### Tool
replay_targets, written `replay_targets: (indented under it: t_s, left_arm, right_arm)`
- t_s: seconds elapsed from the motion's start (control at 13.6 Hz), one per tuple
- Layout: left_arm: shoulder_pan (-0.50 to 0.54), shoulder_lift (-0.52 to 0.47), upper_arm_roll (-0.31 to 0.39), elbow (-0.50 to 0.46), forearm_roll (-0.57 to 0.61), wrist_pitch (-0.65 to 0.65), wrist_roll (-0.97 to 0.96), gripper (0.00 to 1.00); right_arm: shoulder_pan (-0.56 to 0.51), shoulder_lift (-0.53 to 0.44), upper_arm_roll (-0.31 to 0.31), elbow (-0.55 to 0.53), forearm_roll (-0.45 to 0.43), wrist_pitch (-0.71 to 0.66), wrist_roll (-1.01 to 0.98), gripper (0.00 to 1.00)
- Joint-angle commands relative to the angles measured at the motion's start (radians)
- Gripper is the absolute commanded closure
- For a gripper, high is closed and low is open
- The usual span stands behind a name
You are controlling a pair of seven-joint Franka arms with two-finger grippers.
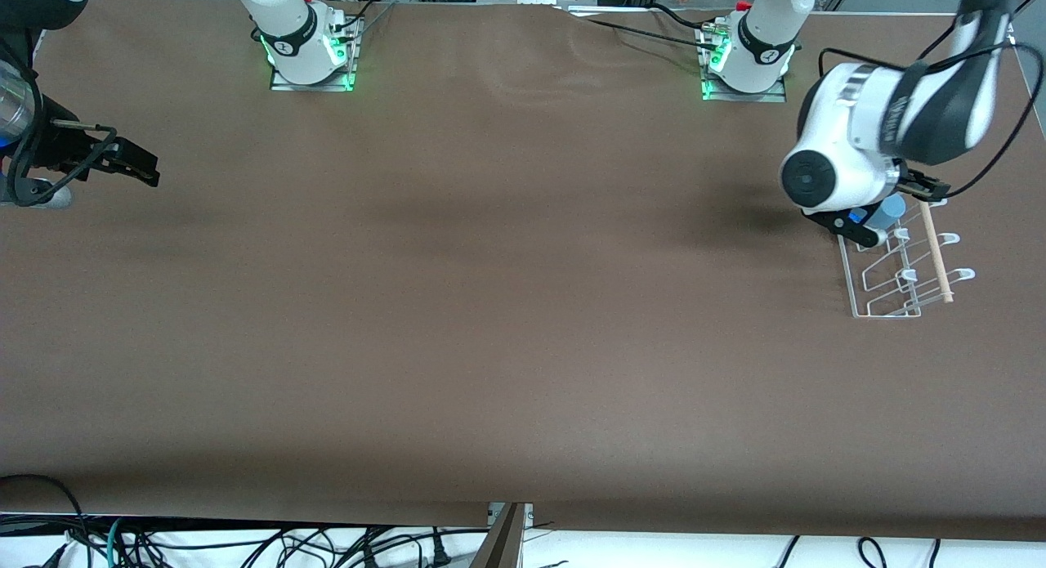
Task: Transfer cup to left arm and place on rack
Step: 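Open the left gripper and lift it away from the rack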
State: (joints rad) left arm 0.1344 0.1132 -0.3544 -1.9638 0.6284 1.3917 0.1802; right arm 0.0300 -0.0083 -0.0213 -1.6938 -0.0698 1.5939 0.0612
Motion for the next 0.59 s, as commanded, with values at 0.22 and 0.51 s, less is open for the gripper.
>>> replay_targets:
  t_s: [0.22,0.51]
  left_arm:
    - [0.021,0.006,0.0,0.327,-0.413,-0.131,0.012,0.0]
    - [0.021,0.005,0.017,0.439,-0.555,0.004,0.007,0.0]
  right_arm:
    - [0.01,0.005,-0.008,0.009,0.004,-0.017,-0.127,0.01]
    - [0.013,0.007,-0.008,0.009,0.004,-0.017,-0.126,0.01]
